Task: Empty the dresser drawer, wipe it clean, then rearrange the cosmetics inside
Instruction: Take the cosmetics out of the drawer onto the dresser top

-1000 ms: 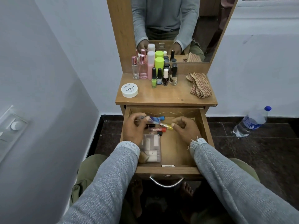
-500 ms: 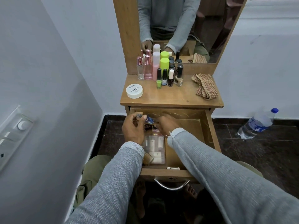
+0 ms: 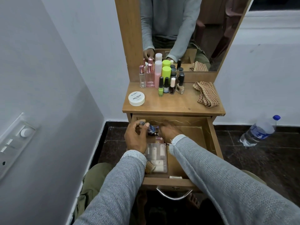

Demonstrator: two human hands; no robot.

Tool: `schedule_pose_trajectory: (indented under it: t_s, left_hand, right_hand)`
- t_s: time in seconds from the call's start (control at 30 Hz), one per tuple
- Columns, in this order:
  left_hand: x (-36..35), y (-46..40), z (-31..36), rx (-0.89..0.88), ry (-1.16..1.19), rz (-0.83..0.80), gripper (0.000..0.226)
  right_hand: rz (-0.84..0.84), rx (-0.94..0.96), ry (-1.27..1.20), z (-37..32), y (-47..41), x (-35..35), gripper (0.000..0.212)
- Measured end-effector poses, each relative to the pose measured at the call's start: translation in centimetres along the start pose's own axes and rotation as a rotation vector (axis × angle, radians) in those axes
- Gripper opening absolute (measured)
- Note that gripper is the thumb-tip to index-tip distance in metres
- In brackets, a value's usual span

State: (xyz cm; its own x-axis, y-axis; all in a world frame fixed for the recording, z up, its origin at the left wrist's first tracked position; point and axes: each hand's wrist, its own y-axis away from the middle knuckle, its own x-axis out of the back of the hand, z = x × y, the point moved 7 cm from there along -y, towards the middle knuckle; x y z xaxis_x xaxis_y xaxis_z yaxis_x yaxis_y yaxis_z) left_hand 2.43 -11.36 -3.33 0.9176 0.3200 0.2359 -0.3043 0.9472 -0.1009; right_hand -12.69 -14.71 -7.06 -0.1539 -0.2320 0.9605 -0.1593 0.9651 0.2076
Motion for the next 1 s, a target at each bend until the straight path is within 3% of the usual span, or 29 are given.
schedule_pose_trajectory:
  t_s: [0.2, 0.4, 0.57, 0.7, 0.87, 1.0]
  left_hand:
    - [0.2, 0.2, 0.2, 0.009, 0.023, 0.013, 0.013]
    - [0.1, 0.1, 2.2, -0.113, -0.002, -0.021, 0.015]
    - [-1.2, -2.4, 7.7, -0.326, -0.041, -0.072, 0.012]
    - [-4.0, -5.5, 12.0, -0.424, -0.160, -0.158, 0.009]
    - [-7.7, -7.2, 13.0, -0.486, -0.355, -0.259, 0.015]
    - [-8.7, -7.0, 12.6, -0.477, -0.360, -0.274, 0.017]
  right_hand:
    - [0.005, -0.022, -0.206, 0.4, 2.2, 2.6, 0.018]
    - [0.231, 0.076, -0.356, 0.9, 4.7, 8.0, 0.005]
    - [0.475, 0.140, -0.369, 2.7, 5.2, 13.9, 0.013]
    - [0.632, 0.074, -0.427, 4.9, 4.5, 17.4, 0.018]
    - [0.644, 0.014, -0.414, 6.2, 2.8, 18.0, 0.018]
    - [0.644, -0.004, -0.410, 6.6, 1.7, 16.9, 0.017]
